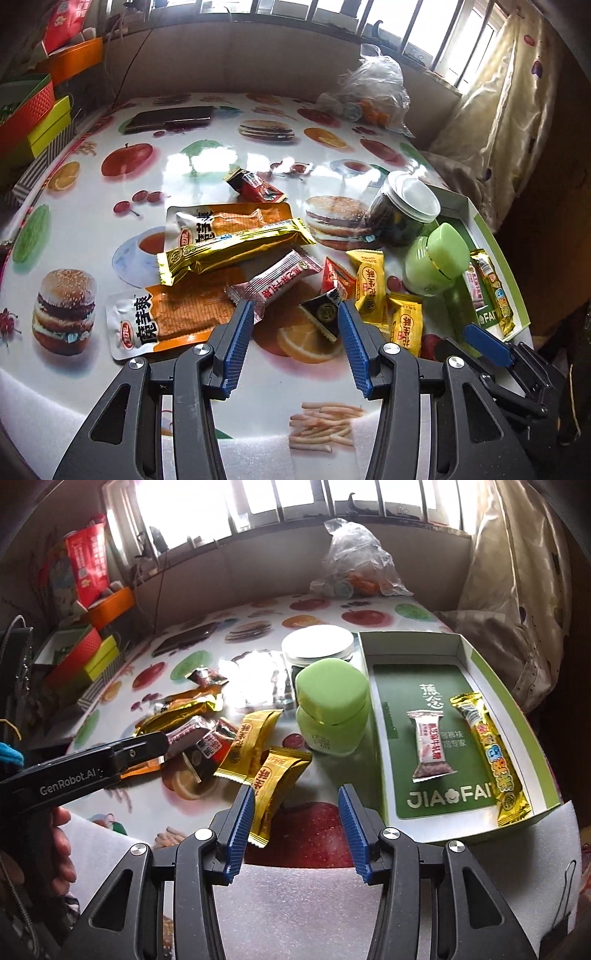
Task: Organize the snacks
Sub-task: 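Return the right gripper to the pile and grasp a yellow snack packet, then grasp a yellow packet with the left gripper while the right gripper holds its packet, then carry both yellow packets into the green box and open both grippers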
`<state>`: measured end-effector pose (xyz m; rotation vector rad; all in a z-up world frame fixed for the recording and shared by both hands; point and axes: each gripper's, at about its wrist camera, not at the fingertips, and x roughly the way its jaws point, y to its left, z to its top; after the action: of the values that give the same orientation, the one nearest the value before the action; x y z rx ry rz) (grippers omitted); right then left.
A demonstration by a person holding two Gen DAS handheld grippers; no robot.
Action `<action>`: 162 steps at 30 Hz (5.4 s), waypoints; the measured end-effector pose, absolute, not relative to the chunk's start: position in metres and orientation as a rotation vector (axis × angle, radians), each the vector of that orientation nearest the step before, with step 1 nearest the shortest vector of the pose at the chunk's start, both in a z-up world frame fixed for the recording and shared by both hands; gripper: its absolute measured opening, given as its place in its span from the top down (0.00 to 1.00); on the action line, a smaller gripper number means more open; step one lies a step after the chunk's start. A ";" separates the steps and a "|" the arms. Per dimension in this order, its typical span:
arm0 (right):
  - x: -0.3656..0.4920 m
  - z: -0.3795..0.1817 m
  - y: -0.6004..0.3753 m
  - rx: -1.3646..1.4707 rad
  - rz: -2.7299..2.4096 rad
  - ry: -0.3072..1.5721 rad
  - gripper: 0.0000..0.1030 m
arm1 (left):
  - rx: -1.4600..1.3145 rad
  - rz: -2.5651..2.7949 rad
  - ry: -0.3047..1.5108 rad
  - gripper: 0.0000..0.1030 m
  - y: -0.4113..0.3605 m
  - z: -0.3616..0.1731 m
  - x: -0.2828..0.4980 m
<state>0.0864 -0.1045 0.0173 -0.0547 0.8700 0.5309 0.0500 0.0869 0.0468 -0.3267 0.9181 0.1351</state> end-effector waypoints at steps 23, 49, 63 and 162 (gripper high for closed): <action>0.108 -0.008 -0.083 -0.032 0.511 0.949 0.68 | -0.355 0.119 0.947 0.53 0.098 0.035 0.051; 0.088 0.018 -0.114 0.004 0.550 0.843 0.79 | -0.314 0.022 0.975 0.53 0.062 0.039 0.081; 0.082 0.030 -0.162 0.053 0.468 0.796 0.79 | -0.236 -0.007 0.999 0.53 0.035 0.029 0.112; 0.152 0.024 -0.259 0.087 0.286 0.786 0.79 | -0.103 -0.251 0.961 0.77 -0.102 0.067 0.133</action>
<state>0.1517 -0.2586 0.0244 0.0870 0.7863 0.2858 0.1333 -0.1018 0.0666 -0.1030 0.9612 -0.2506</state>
